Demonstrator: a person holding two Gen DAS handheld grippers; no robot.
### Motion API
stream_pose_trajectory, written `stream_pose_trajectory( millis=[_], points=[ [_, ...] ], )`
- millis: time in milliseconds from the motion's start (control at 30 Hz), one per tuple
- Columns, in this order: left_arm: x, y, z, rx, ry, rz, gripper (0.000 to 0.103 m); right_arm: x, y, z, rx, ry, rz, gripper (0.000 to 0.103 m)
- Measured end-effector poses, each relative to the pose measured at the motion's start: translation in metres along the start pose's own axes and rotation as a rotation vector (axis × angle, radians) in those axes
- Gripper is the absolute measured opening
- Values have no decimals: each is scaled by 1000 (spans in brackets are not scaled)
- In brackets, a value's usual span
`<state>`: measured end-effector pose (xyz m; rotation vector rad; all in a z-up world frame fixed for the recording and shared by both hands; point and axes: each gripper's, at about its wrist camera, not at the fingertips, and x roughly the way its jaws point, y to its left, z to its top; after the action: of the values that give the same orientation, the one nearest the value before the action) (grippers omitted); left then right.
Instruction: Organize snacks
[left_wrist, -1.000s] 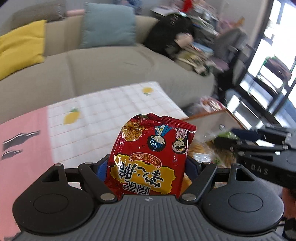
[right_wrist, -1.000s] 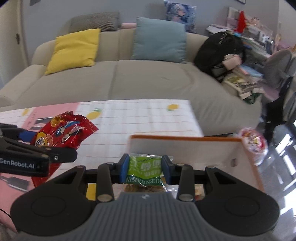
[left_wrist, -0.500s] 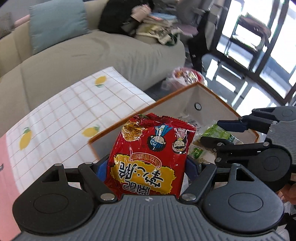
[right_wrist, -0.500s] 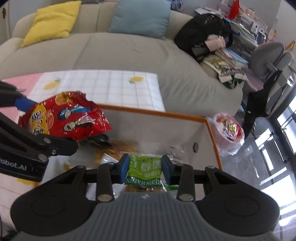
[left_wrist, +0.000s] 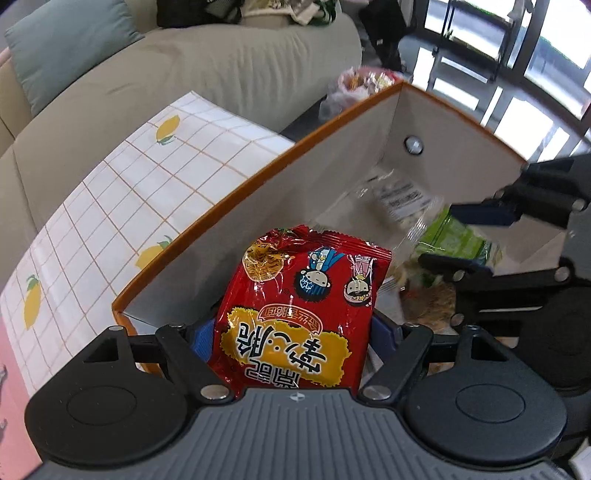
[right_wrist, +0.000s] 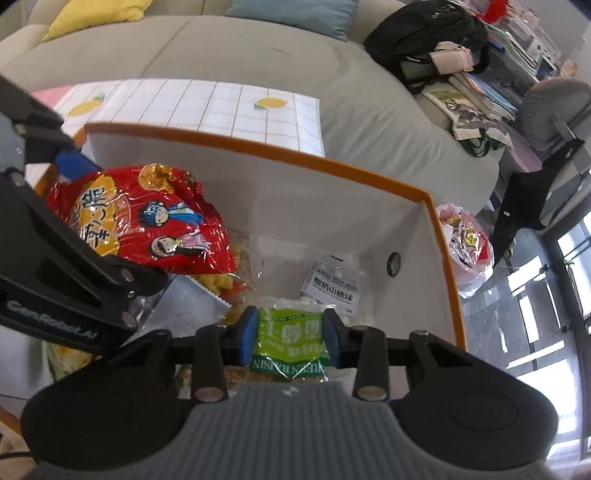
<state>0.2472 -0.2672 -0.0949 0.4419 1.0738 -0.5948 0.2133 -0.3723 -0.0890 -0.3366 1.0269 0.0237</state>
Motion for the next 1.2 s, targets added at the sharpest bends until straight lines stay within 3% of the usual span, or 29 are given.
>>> stream_pose_trajectory(
  millis=[400,533,667,833,1200],
  points=[
    [-1,2,-1,14,-9,13,103,-2,2,1,-53,14,-28,38],
    [-14,4,-2,1,-51,36,103,-9,2,5,-61,4,-57,55],
    [-33,12,-1,-36,-97,27,103,-19,0,8,-55,-11,-62,63],
    [-62,16,-4,-69,-165,17,103,-36,-1,14,-18,-46,-82,80],
    [-118,33,-35,-83,-233,83,103,-82,30,25,14,-116,-70,88]
  ],
)
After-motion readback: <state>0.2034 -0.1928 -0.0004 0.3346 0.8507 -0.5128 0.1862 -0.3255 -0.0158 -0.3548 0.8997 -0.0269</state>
